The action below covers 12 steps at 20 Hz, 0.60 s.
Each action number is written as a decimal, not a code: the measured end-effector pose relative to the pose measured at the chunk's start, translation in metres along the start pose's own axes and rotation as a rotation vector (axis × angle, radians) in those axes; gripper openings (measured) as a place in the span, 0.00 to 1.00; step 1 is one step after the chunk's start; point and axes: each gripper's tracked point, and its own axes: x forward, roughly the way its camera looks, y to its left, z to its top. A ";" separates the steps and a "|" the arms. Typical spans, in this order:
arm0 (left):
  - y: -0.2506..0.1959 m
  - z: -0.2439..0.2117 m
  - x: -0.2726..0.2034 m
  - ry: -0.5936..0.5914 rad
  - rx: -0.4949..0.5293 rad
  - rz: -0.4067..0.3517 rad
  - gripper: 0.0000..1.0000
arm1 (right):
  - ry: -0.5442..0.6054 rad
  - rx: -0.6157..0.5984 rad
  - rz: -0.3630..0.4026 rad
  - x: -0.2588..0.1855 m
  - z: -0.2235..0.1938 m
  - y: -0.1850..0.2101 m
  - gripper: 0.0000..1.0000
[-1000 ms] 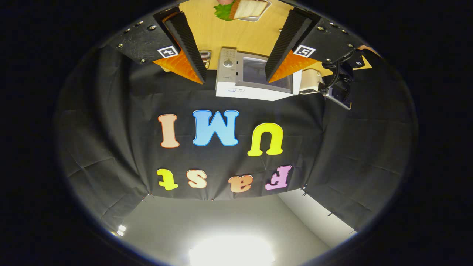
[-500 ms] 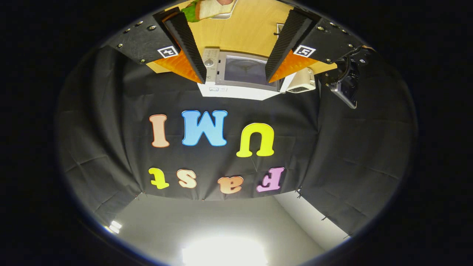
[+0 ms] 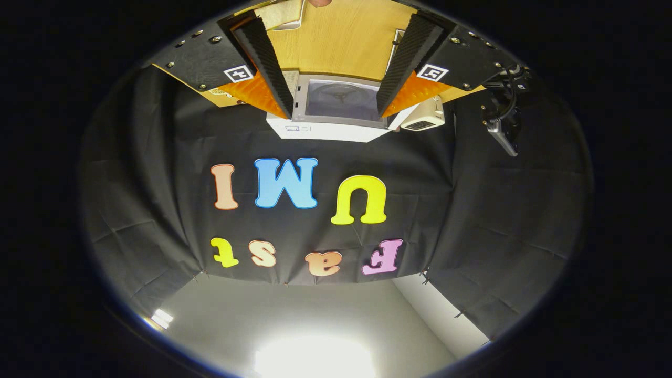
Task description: Open the microwave oven with the left hand, put the food in, and close the microwave oven.
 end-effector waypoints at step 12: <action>0.050 -0.020 -0.018 0.008 -0.082 0.092 0.18 | 0.007 -0.022 0.042 0.009 0.002 0.016 0.97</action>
